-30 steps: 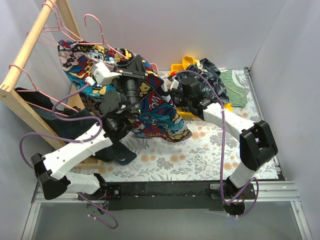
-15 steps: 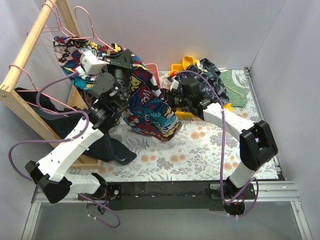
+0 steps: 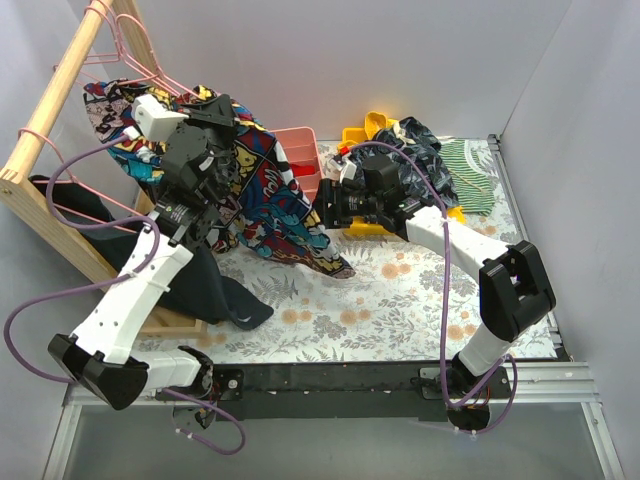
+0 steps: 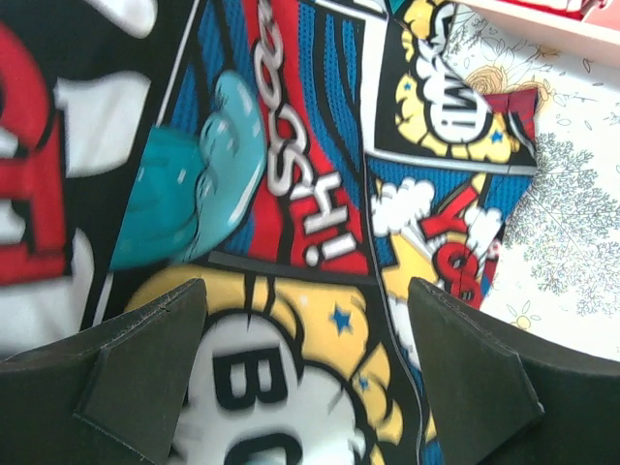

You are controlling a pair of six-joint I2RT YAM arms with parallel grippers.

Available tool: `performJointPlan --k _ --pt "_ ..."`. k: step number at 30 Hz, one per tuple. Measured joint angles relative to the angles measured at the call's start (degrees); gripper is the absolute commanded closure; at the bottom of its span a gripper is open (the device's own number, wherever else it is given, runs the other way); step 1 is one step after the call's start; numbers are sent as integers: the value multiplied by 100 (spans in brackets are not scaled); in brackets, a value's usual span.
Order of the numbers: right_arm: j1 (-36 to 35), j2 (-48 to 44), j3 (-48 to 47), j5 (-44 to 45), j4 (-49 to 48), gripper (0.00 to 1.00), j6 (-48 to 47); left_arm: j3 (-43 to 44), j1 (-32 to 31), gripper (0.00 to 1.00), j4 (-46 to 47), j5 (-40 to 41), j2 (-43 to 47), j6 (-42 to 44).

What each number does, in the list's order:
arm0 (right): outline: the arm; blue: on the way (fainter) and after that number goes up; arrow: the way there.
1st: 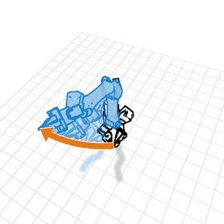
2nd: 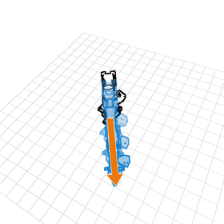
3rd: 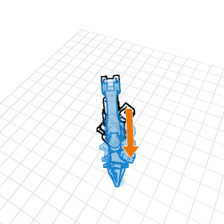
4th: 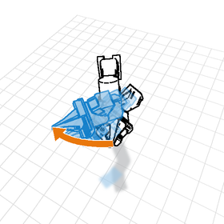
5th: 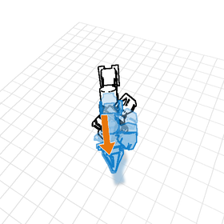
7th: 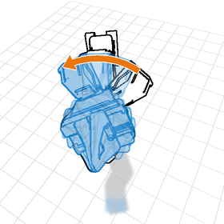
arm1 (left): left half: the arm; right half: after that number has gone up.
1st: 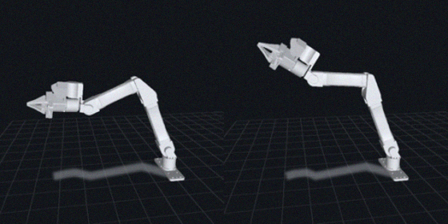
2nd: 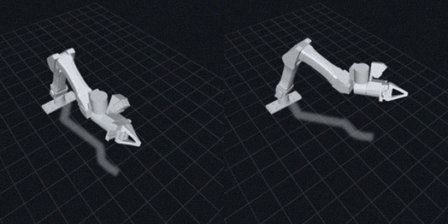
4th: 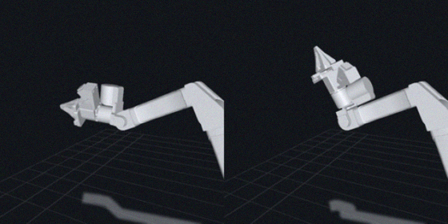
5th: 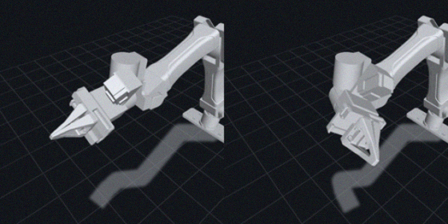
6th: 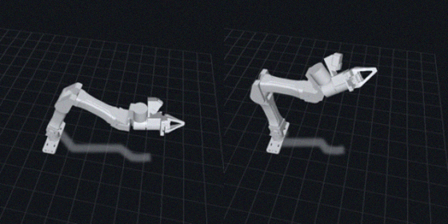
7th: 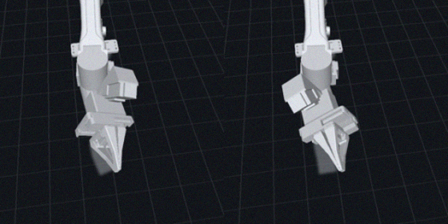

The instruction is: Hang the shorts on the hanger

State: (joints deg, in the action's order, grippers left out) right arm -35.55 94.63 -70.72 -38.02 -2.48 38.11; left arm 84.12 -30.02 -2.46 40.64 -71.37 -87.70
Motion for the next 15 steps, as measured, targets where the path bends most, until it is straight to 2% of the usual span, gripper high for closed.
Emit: performJointPlan --k 6,15 --pt "-48 2 0 -11 138 8 -85 0 577 100 -358 -374 17 -304" --pt "-68 2 0 -7 278 8 -175 0 833 100 -466 -498 35 -428"
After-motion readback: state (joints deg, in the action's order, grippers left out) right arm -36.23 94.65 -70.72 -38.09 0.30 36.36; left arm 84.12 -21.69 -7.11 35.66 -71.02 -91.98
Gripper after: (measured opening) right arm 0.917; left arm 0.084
